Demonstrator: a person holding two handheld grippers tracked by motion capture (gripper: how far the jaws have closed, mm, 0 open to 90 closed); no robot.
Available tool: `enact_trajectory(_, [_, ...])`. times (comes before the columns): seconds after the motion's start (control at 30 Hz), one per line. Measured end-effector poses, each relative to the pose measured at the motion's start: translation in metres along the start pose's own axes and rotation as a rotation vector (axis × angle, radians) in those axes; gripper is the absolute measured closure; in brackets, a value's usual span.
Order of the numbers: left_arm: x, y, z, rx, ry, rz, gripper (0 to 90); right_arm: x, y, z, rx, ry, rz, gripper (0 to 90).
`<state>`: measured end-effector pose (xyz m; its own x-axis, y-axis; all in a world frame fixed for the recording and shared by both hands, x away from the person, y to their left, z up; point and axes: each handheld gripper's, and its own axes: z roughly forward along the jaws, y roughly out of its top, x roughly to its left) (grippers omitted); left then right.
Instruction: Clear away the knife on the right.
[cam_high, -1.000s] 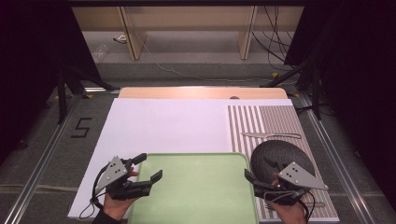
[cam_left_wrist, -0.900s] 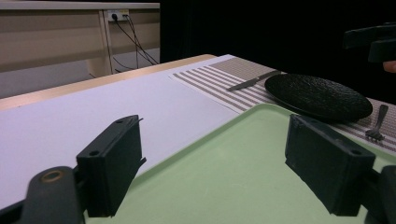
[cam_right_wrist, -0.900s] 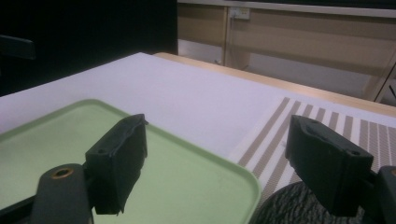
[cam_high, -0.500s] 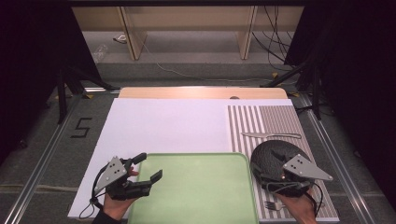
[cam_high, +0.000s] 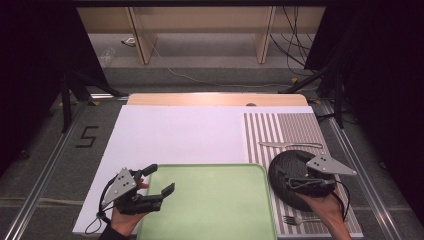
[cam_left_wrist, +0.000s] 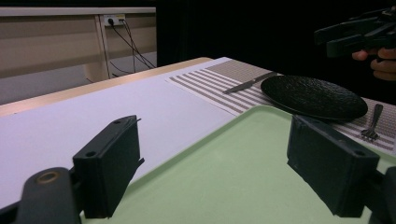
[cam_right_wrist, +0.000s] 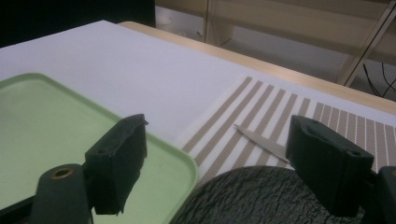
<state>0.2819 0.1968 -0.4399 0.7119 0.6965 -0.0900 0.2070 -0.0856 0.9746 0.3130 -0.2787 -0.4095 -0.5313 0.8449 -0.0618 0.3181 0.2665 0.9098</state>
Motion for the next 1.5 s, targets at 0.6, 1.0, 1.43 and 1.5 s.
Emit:
enact_trajectory(0.6, [0.0, 0.0, 0.0, -0.003, -0.001, 0.0, 16.2, -0.031, 0.011, 0.014, 0.122, -0.025, -0.039, 21.7])
enact_trajectory(1.0, [0.001, 0.0, 0.0, -0.008, -0.002, -0.001, 16.2, -0.066, 0.019, 0.026, 0.224, -0.058, -0.05, 22.7])
enact_trajectory(1.43, [0.001, 0.0, 0.0, -0.011, -0.002, 0.0, 16.2, -0.095, 0.021, 0.046, 0.356, -0.069, -0.064, 23.9])
enact_trajectory(1.5, [0.001, 0.0, 0.0, -0.013, -0.004, -0.001, 16.2, -0.099, 0.024, 0.053, 0.386, -0.067, -0.072, 24.0])
